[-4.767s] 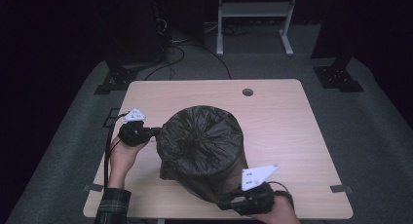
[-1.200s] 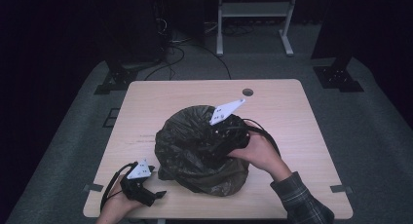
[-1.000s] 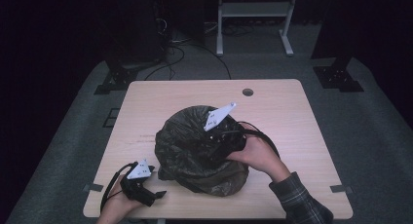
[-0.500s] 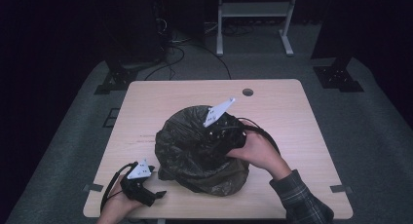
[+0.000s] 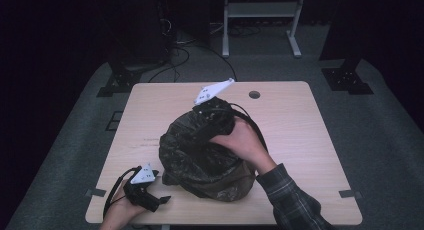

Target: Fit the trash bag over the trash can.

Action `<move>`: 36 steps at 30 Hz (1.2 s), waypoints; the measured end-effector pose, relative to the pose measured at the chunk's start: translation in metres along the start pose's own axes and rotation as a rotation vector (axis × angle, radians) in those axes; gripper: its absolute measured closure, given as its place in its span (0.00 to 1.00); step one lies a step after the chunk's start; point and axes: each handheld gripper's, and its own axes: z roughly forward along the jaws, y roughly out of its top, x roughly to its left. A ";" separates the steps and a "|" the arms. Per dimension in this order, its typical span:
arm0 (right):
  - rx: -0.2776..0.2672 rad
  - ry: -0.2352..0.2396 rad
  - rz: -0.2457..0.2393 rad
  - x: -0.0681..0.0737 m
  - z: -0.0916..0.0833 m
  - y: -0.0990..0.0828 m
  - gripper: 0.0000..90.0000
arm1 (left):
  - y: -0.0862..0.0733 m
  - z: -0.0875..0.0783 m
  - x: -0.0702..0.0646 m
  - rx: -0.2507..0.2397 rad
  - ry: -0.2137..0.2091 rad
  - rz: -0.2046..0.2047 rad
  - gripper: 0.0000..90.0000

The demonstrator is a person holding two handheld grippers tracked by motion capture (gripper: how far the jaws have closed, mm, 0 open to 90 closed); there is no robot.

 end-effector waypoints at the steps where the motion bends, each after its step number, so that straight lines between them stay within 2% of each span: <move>1: 0.010 0.009 0.000 0.000 0.006 0.001 0.11 | 0.000 0.000 0.000 0.001 0.000 0.001 0.00; 5: 0.094 0.023 -0.006 0.003 0.031 -0.002 0.11 | 0.000 0.000 0.000 0.000 0.000 0.000 0.00; 10: 0.236 0.029 -0.017 0.006 0.053 -0.006 0.11 | 0.000 0.000 0.000 0.002 0.000 0.001 0.00; 16: 0.348 0.014 -0.016 0.004 0.067 -0.010 0.11 | 0.000 0.000 0.000 0.001 0.000 -0.001 0.00; 20: 0.442 0.002 -0.005 0.003 0.074 -0.015 0.11 | 0.000 0.000 0.000 0.000 0.000 0.000 0.00; 22: 0.427 -0.011 -0.014 0.003 0.072 -0.015 0.11 | 0.000 0.000 0.000 0.001 0.000 -0.001 0.00; 26: 0.308 -0.055 -0.004 0.003 0.049 -0.005 0.11 | 0.000 0.000 0.000 0.001 0.000 -0.001 0.00; 30: 0.233 -0.106 0.001 -0.004 0.027 0.001 0.11 | 0.000 0.000 0.000 0.001 0.000 -0.001 0.00; 32: 0.223 -0.120 0.017 -0.010 0.022 0.000 0.11 | 0.000 0.000 0.000 0.001 0.000 -0.001 0.00; 36: 0.274 -0.142 0.054 -0.019 0.029 -0.005 0.11 | 0.000 0.000 0.000 0.001 0.000 -0.001 0.00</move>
